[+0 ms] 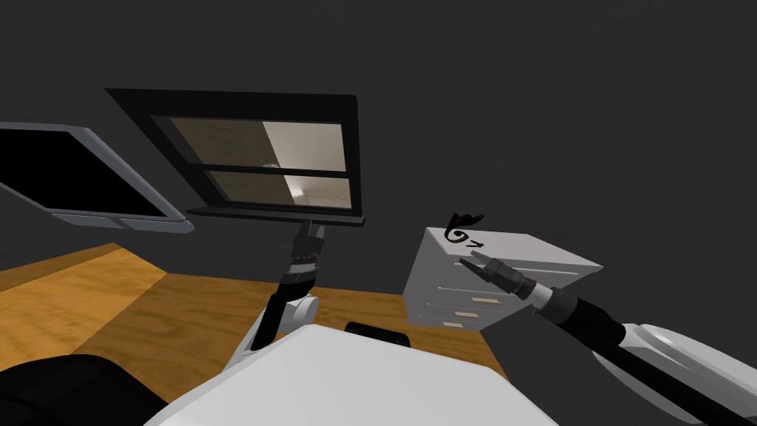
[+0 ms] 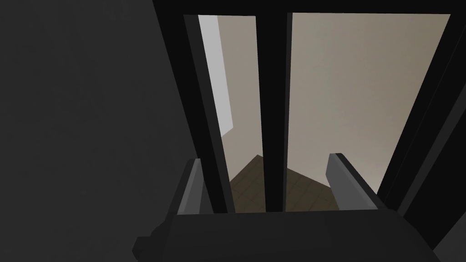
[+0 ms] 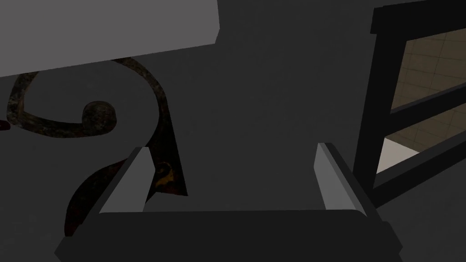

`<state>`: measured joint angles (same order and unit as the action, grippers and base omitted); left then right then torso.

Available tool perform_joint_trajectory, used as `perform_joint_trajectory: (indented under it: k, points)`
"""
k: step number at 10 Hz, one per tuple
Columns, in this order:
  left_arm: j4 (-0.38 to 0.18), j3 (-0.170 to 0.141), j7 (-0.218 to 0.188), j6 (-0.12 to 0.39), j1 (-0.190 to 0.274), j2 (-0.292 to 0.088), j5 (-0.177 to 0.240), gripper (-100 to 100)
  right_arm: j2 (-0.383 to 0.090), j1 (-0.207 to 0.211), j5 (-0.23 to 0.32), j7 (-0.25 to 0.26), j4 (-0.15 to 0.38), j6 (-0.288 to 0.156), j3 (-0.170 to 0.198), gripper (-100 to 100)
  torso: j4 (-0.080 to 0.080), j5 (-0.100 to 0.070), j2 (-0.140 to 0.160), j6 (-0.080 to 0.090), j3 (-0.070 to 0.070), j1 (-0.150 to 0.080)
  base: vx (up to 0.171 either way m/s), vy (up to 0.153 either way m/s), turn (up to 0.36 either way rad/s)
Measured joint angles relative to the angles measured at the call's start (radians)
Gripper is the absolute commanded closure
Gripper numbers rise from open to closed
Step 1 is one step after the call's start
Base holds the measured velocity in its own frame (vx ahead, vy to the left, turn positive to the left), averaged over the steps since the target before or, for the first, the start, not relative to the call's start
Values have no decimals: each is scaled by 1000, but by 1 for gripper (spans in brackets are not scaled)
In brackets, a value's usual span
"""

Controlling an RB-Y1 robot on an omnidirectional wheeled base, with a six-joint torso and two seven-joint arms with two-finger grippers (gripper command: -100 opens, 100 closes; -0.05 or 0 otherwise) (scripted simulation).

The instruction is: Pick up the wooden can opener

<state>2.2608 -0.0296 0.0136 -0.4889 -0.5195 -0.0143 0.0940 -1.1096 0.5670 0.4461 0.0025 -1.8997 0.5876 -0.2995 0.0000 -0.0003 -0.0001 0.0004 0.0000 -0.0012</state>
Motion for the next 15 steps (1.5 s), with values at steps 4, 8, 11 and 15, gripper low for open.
perform_joint_trajectory:
  k: [4,8,11,15]
  points:
    - [0,0,0,0,0,0,0,0,-111,12,47,-2,27,7,-22,-100,0,0,0,0,0,-1,8,-24,37]
    - [0,0,0,0,0,0,0,0,-224,22,87,-5,55,19,-40,-100,0,0,0,0,0,-1,8,-33,43]
    - [0,0,0,0,0,0,0,0,-315,38,133,-12,74,23,-59,-100,0,-1,0,0,0,-3,8,-53,50]
    - [0,0,0,0,0,0,0,0,-422,49,172,-16,100,36,-73,-100,0,-1,0,0,0,-2,7,-45,39]
